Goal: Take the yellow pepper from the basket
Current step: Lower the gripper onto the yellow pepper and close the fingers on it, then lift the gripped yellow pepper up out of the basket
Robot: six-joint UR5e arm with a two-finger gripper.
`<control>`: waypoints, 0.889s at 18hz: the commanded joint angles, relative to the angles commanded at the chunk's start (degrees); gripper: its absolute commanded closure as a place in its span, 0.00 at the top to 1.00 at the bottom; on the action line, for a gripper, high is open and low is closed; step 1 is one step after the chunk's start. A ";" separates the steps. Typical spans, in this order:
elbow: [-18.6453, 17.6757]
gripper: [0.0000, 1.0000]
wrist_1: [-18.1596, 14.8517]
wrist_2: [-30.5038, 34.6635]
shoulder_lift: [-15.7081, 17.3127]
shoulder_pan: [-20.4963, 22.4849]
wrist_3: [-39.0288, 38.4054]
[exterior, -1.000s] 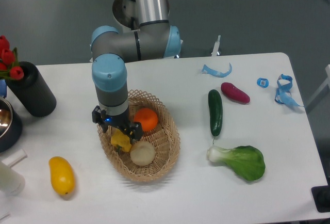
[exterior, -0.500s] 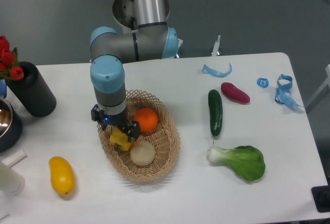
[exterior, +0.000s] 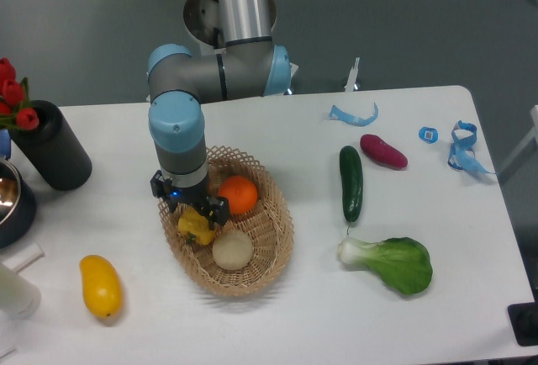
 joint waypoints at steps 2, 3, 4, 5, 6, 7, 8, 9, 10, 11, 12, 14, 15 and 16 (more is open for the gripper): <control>0.17 0.51 0.00 0.09 0.00 0.09 0.00; 0.18 0.47 0.00 0.00 0.00 0.09 0.09; 0.35 0.39 0.00 0.00 0.09 0.26 0.09; 0.44 0.37 0.00 0.00 0.09 0.26 0.09; 0.53 0.36 0.00 0.00 0.09 0.53 0.09; 0.79 0.36 0.00 -0.09 0.17 1.05 0.09; 1.23 0.36 0.00 -0.26 0.44 1.32 0.17; 1.67 0.36 -0.09 -0.35 0.70 1.75 0.18; 1.67 0.36 -0.09 -0.35 0.79 2.11 0.18; 1.76 0.34 -0.09 -0.35 0.88 2.20 0.26; 2.02 0.34 -0.09 -0.35 0.97 2.37 0.26; 2.90 0.34 -0.26 -0.26 1.75 2.90 1.75; 3.60 0.34 -0.35 -0.44 2.63 3.86 2.45; 4.39 0.34 -0.87 -0.53 3.68 4.91 2.72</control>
